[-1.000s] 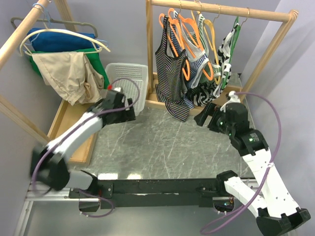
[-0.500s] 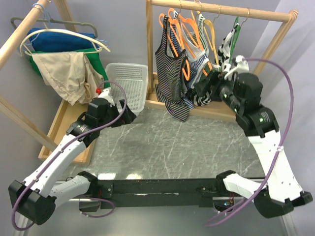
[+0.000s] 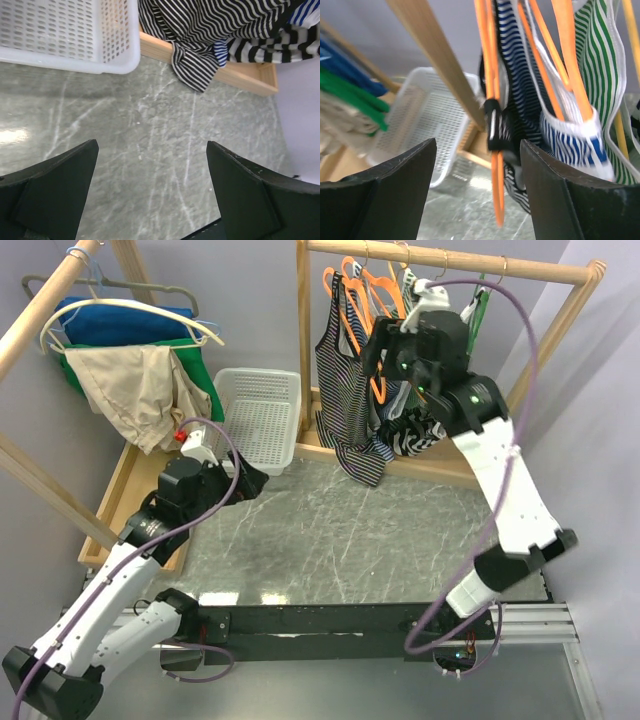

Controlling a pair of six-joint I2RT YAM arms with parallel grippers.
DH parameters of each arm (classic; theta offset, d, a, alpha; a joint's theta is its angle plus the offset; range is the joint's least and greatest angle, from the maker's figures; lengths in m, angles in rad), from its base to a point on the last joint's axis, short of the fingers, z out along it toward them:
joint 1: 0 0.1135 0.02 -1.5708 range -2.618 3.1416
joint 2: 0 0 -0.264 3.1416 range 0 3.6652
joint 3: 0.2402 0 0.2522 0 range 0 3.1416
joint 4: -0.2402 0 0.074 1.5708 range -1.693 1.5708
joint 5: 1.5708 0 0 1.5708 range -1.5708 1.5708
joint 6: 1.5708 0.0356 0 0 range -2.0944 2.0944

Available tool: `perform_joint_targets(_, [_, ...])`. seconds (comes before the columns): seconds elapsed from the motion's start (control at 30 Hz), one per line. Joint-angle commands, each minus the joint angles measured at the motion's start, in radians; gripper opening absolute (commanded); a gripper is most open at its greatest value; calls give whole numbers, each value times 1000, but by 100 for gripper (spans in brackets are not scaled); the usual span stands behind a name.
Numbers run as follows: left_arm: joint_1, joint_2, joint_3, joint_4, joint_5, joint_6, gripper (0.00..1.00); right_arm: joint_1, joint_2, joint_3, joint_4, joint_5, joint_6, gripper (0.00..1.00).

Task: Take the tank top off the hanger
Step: Pick up the hanger from the clothesline.

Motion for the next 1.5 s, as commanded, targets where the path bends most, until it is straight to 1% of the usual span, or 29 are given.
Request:
perform_joint_targets(0.0, [-3,-1,47,-34,-11,88,96,18,73,96,-12,102,-54,73])
perform_joint_targets(0.1, [-5,22,44,-35,47,91,96,20,77,107,-8,142,-55,70])
perform_joint_targets(0.17, [-5,6,20,-17,73,82,96,20,73,85,8,142,-63,69])
perform_joint_targets(0.27, [-3,-23,-5,0,79,59,96,22,64,65,11,119,-58,63])
perform_joint_targets(0.33, [-3,-36,-9,-5,72,55,96,20,61,62,12,99,-64,51])
perform_joint_targets(0.37, [-5,-40,-14,-6,72,53,96,20,61,61,14,88,-66,49])
perform_joint_targets(0.4, [-3,-44,-18,-6,75,55,96,22,62,55,18,74,-72,44])
perform_joint_targets(0.43, [-5,-43,-17,-11,75,56,96,22,65,58,20,47,-75,32])
perform_joint_targets(0.47, [-5,-41,-17,-14,78,59,96,22,80,65,14,42,-71,29])
perform_joint_targets(0.53, [-5,-32,-9,-30,81,67,96,22,103,106,-26,41,-72,29])
perform_joint_targets(0.6, [-3,-26,-2,-44,76,76,96,22,120,119,-34,50,-72,26])
perform_joint_targets(0.63, [-3,-27,1,-52,70,79,96,23,122,114,-28,50,-74,12])
perform_joint_targets(0.67, [-3,-27,1,-57,67,84,96,22,113,107,-20,48,-72,5])
perform_joint_targets(0.7, [-3,-30,1,-57,64,85,96,22,104,78,-8,48,-72,0])
perform_joint_targets(0.8, [-3,-27,0,-67,61,90,96,25,84,50,25,42,-81,0])
perform_joint_targets(0.97, [-3,-27,-14,-63,68,88,96,25,111,117,-23,65,-97,0])
perform_joint_targets(1.07, [-3,-32,-18,-58,62,81,96,37,90,113,14,93,-101,0])
perform_joint_targets(1.13, [-5,-26,-18,-63,55,78,96,45,87,128,12,140,-94,0])
perform_joint_targets(1.17, [-3,-23,-18,-63,49,79,96,45,112,162,-24,157,-47,0])
perform_joint_targets(1.2, [-5,-17,-18,-66,41,78,96,40,139,286,-75,160,-22,0])
perform_joint_targets(1.23, [-3,-15,-20,-69,23,76,96,45,163,344,-140,142,-12,0])
perform_joint_targets(1.27, [-3,-11,-22,-69,16,76,96,49,191,381,-152,140,-8,0])
perform_joint_targets(1.3, [-3,-9,-22,-67,13,75,96,52,188,386,-144,145,-6,0])
perform_joint_targets(1.33, [-3,-6,-25,-67,13,71,96,54,182,362,-100,160,-8,0])
perform_joint_targets(1.37, [-3,-3,-25,-67,13,70,96,57,153,302,-74,168,-11,0])
perform_joint_targets(1.47, [-3,5,-25,-69,10,59,96,57,110,225,-14,177,-12,0])
